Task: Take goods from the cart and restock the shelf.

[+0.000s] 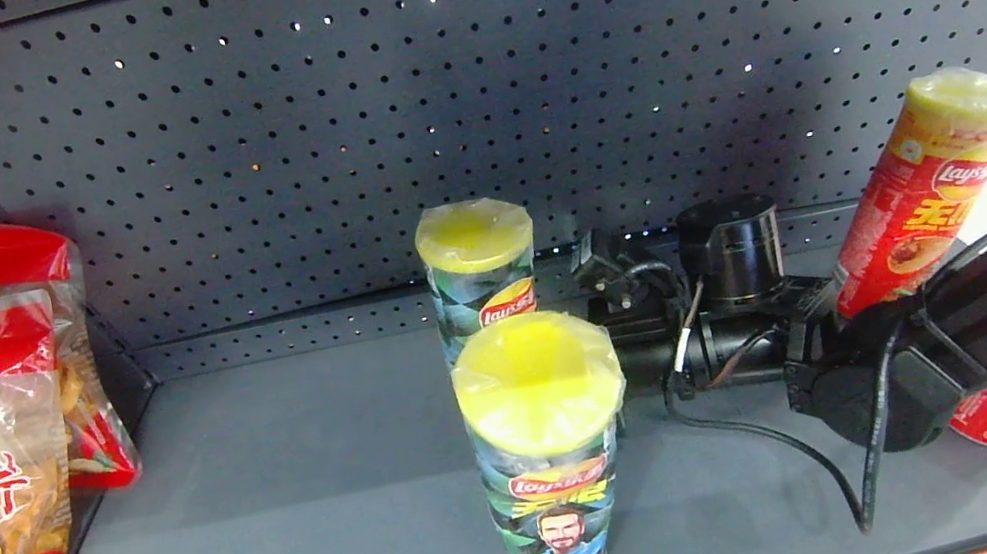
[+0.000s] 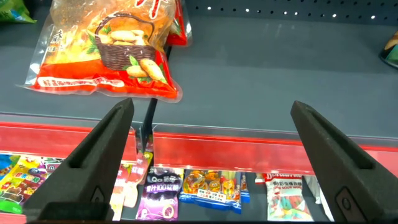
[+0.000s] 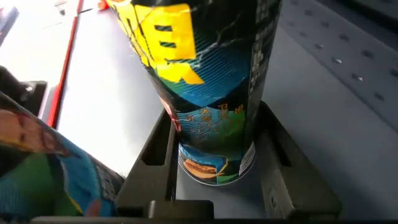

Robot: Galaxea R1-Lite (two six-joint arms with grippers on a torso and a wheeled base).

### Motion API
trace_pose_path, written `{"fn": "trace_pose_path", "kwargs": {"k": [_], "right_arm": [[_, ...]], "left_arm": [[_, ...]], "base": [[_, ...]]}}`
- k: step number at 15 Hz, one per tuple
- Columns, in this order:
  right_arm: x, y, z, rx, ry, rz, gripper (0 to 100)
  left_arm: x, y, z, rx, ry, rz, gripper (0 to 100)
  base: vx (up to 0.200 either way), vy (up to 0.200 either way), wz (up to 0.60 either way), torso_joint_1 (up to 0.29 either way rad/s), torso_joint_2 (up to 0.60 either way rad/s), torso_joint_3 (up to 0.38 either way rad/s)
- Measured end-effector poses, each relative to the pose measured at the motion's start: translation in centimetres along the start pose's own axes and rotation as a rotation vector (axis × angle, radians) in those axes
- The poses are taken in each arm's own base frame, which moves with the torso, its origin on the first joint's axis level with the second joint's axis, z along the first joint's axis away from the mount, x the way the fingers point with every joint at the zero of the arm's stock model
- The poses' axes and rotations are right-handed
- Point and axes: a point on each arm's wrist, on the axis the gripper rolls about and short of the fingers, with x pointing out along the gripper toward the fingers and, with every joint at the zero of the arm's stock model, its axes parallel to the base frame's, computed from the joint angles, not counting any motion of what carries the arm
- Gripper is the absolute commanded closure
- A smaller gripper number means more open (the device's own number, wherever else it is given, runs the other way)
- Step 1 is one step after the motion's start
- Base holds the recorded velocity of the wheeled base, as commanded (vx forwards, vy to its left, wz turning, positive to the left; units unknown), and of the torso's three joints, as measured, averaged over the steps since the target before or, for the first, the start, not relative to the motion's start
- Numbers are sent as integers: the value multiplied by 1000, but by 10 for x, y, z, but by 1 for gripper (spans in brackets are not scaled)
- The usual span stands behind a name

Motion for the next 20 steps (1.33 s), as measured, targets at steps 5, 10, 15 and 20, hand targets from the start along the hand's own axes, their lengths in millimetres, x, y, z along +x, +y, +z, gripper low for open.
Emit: {"fn": "trace_pose_path", "kwargs": {"k": [5, 10, 15, 20], "right_arm": [[-4, 5, 2, 15, 12, -77, 100], [-2, 8, 3, 33, 16, -103, 100], [-7, 4, 0, 50, 20, -118, 100], [-12, -1, 1, 60, 17, -139, 100]], "left_arm": [[0, 0, 0, 0, 0, 0, 0], [0, 0, 0, 0, 0, 0, 0], [0, 0, 0, 0, 0, 0, 0], [0, 0, 0, 0, 0, 0, 0]], "base": [[0, 0, 0, 0, 0, 0], [0, 0, 0, 0, 0, 0], [0, 0, 0, 0, 0, 0], [0, 0, 0, 0, 0, 0]]}}
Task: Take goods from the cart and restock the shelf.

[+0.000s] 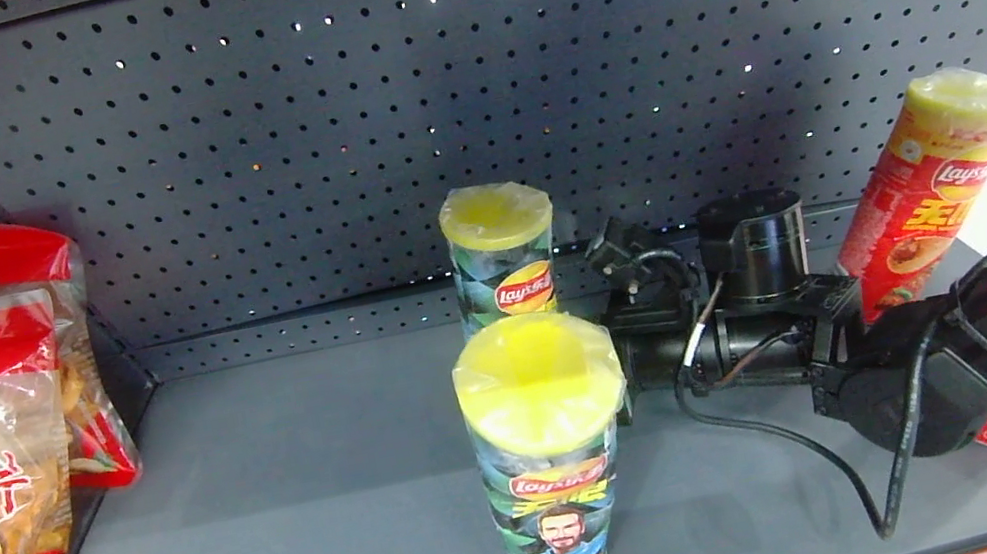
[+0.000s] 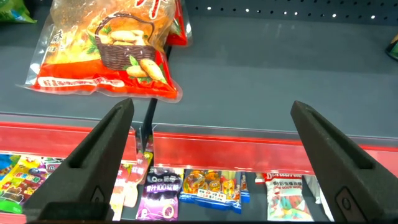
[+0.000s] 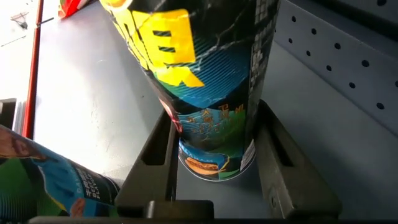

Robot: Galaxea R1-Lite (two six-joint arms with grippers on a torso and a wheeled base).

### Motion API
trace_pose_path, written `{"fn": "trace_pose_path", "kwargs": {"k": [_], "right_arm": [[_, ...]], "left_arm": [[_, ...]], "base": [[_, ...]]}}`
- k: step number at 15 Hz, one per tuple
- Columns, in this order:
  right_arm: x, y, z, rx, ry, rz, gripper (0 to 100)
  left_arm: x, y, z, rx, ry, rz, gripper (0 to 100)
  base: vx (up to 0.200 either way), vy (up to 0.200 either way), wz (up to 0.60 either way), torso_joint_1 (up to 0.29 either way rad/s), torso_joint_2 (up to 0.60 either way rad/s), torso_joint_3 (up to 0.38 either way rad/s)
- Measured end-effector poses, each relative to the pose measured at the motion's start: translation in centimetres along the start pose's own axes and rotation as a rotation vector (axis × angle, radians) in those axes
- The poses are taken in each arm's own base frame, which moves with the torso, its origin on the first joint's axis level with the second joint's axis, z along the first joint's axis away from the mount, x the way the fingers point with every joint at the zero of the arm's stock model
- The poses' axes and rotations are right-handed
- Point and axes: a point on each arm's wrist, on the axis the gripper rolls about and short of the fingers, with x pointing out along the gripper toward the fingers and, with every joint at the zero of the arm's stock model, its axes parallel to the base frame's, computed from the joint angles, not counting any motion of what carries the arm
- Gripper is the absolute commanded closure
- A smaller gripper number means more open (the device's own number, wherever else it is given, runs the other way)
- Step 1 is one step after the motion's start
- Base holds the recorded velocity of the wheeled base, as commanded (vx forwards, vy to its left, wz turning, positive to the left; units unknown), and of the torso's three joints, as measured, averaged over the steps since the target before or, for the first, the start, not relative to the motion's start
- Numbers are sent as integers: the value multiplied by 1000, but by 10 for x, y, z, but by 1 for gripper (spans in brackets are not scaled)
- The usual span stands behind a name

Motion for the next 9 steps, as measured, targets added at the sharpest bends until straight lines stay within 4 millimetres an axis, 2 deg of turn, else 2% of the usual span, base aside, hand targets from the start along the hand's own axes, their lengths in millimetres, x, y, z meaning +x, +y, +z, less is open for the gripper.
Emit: {"fn": "trace_pose_path", "kwargs": {"k": [4, 5, 9], "right_arm": [[-1, -1, 1, 2, -1, -10, 100], [-1, -1, 1, 2, -1, -10, 0], [-1, 0, 0, 5, 3, -9, 0]], "left_arm": [[0, 0, 0, 0, 0, 0, 0], [0, 0, 0, 0, 0, 0, 0], [0, 0, 0, 0, 0, 0, 0]], "base": [[0, 0, 0, 0, 0, 0], [0, 0, 0, 0, 0, 0], [0, 0, 0, 0, 0, 0]]}}
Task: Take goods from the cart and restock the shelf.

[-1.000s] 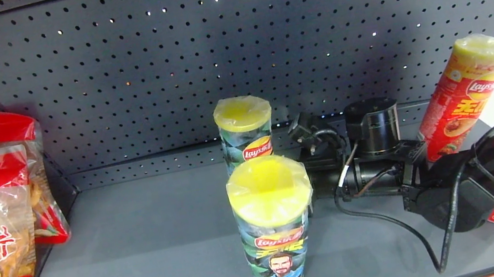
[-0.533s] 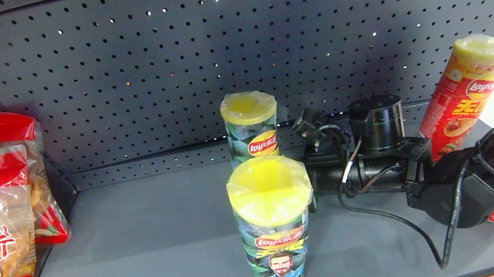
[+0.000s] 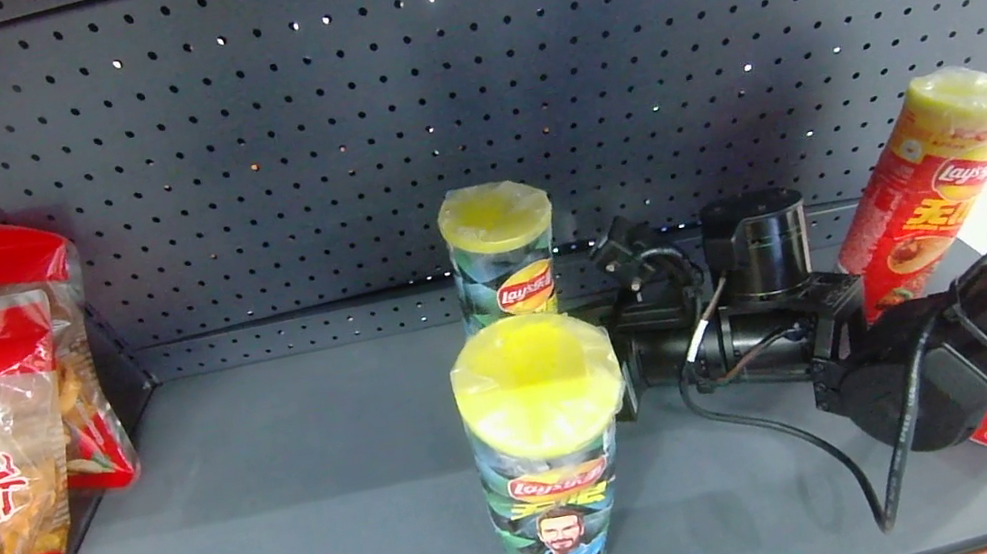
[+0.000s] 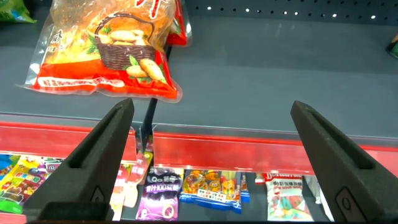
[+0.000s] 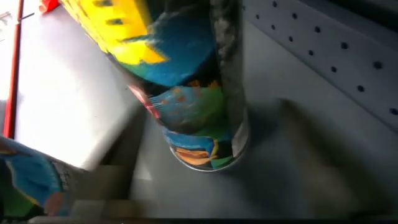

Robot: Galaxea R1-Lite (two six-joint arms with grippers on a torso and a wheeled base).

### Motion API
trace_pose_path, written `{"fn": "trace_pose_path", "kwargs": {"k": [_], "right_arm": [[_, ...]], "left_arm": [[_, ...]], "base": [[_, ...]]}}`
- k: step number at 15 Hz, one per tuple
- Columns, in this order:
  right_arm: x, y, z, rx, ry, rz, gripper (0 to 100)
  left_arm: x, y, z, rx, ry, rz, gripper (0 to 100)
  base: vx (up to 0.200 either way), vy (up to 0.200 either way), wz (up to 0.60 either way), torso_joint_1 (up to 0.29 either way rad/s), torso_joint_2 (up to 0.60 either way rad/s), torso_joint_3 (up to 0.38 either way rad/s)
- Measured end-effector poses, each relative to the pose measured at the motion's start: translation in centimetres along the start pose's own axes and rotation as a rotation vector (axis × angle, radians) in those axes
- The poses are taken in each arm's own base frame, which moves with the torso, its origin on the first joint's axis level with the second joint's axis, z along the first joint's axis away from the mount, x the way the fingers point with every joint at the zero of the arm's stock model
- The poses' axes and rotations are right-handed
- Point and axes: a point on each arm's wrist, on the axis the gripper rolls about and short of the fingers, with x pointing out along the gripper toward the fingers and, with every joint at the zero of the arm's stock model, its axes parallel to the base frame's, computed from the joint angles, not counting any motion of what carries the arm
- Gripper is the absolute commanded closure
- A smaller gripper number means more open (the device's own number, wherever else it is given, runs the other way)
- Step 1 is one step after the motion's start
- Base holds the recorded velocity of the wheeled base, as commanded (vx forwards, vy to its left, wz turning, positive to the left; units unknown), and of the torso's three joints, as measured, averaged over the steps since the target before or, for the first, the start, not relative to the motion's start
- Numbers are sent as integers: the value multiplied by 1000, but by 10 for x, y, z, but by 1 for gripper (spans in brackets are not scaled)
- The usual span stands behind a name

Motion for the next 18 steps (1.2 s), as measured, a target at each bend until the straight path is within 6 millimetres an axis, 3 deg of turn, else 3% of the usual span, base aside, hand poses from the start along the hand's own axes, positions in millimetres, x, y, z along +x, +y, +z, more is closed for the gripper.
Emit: {"fn": "trace_pose_path", "kwargs": {"k": [7, 18], "right_arm": [[-12, 6, -3, 5, 8, 5, 0], [-95, 39, 2, 5, -7, -41, 0]], "left_arm": [[0, 0, 0, 0, 0, 0, 0], [0, 0, 0, 0, 0, 0, 0]], "base": [[0, 0, 0, 0, 0, 0], [0, 0, 0, 0, 0, 0]]}}
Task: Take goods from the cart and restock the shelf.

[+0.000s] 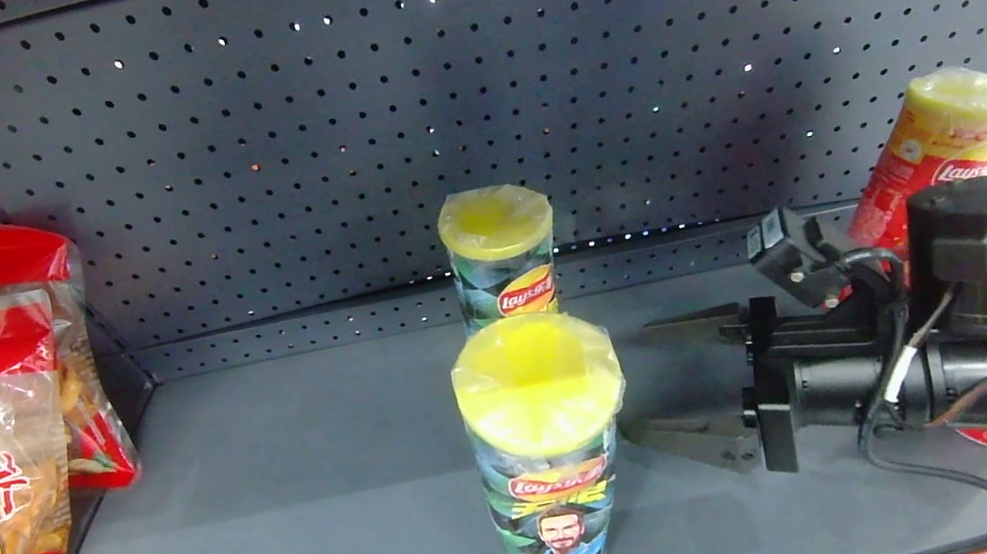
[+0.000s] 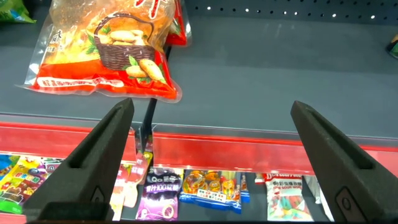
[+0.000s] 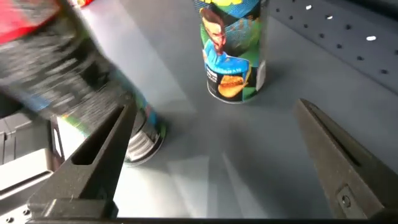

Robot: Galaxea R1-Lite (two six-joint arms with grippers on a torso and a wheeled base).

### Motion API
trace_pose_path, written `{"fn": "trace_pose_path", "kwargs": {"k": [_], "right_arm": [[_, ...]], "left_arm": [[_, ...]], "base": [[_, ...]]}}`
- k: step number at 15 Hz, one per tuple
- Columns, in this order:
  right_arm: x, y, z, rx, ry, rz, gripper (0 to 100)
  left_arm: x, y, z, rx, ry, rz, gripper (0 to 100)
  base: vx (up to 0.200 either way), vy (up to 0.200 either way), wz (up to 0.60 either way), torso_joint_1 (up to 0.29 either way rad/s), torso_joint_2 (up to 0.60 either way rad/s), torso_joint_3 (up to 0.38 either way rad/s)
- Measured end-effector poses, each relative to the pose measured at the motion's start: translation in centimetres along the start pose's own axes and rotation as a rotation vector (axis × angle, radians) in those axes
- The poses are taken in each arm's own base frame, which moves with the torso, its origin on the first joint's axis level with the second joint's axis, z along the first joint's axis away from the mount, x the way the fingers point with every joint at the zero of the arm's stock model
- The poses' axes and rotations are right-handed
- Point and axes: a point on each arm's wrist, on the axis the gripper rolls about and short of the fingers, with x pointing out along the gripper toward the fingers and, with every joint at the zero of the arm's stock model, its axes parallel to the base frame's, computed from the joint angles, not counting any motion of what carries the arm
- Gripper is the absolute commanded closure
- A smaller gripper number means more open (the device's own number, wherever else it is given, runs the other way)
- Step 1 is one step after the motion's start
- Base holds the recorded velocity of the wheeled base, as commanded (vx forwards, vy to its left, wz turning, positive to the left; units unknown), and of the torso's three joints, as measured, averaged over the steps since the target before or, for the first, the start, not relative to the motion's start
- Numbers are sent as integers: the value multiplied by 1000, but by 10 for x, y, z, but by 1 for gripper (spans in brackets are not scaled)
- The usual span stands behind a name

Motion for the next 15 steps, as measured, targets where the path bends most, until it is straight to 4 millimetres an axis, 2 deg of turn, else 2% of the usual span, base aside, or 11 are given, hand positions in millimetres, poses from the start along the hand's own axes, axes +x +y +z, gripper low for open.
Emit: {"fn": "trace_pose_path", "kwargs": {"k": [5, 15], "right_arm": [[-31, 13, -1, -7, -19, -19, 0], [-126, 51, 2, -87, -175, -150, 0]], "left_arm": [[0, 0, 0, 0, 0, 0, 0], [0, 0, 0, 0, 0, 0, 0]], "base": [[0, 0, 0, 0, 0, 0], [0, 0, 0, 0, 0, 0]]}}
